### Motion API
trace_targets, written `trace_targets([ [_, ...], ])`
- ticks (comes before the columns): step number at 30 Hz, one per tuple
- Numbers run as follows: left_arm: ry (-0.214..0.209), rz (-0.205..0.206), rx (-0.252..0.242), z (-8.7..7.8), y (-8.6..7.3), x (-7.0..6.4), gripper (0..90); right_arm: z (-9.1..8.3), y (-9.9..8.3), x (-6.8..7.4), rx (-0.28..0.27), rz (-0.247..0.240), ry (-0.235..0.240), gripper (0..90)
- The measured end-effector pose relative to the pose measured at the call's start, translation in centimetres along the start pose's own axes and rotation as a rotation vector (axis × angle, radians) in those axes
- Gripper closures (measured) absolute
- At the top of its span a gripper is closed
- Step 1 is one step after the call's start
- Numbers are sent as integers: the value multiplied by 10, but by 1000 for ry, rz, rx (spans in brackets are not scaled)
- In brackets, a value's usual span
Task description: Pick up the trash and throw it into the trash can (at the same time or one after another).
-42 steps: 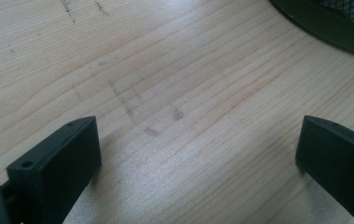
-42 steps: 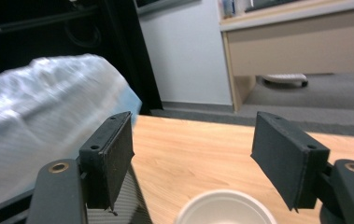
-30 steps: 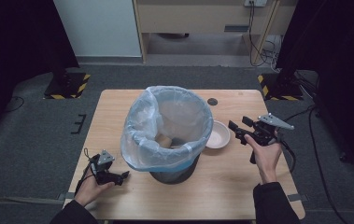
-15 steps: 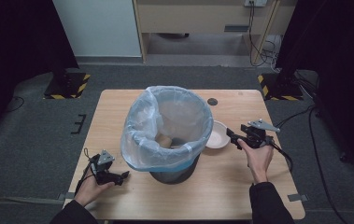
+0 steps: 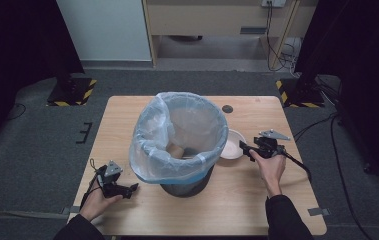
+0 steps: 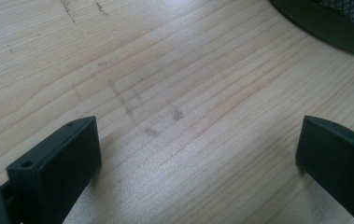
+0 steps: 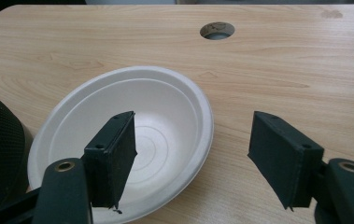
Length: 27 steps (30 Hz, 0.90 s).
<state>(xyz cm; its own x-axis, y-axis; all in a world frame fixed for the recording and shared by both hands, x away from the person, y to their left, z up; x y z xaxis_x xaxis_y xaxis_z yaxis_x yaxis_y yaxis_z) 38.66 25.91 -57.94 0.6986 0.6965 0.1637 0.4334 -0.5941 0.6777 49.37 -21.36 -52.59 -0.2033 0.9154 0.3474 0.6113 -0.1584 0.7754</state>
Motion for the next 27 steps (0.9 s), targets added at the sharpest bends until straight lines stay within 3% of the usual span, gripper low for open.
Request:
trace_targets([
  [13, -1, 1, 0, 0, 0, 0, 0, 27, -10, 1, 98, -17, 4, 393],
  [18, -1, 1, 0, 0, 0, 0, 0, 29, -14, -1, 121, -14, 5, 470],
  [25, -1, 1, 0, 0, 0, 0, 0, 26, -19, 1, 167, 6, -5, 706],
  [27, -1, 1, 0, 0, 0, 0, 0, 26, -19, 0, 169, 5, -6, 722],
])
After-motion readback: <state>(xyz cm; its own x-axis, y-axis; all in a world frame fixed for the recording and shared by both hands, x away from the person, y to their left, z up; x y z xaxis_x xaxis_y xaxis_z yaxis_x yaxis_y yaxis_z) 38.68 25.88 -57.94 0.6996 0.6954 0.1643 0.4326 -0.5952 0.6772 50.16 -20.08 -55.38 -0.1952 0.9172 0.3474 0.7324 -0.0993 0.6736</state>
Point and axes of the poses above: each handheld gripper's, and its own axes: z roughly forward along the jaws, y roughly out of its top, x roughly to its left, the point moved 6 cm from there along z, roughly forward along the jaws, and after that the axes turned 14 degrees about z, right-handed, at the moved point
